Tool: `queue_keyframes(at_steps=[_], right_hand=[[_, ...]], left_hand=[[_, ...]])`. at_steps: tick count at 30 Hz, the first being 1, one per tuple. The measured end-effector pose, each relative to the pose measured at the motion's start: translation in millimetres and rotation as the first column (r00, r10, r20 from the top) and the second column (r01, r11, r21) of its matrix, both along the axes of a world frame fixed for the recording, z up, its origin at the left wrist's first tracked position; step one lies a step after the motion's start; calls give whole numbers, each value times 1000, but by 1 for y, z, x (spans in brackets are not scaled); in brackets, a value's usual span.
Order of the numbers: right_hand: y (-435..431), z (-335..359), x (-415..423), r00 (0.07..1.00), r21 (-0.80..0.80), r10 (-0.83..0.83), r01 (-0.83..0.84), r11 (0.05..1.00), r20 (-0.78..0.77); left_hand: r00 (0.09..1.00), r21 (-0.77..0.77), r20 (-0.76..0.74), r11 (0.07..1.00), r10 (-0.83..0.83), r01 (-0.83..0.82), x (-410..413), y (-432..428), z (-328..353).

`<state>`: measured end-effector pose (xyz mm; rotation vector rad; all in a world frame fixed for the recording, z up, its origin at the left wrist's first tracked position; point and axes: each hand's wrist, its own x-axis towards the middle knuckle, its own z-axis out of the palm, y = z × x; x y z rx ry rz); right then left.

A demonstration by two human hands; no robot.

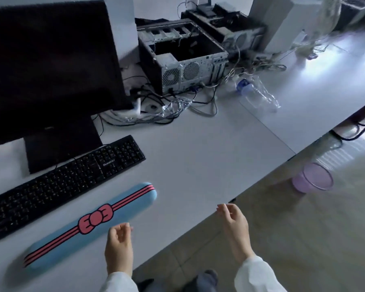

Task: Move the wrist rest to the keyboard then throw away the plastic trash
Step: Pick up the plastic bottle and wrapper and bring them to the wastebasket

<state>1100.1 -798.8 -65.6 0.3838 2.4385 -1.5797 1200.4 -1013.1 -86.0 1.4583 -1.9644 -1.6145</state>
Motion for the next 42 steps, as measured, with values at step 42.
queue_keyframes(at_steps=[42], right_hand=[[332,20,-413,944,-101,-303,317,943,132]], left_hand=[[907,180,-109,889,-407,421,-523,335,31]])
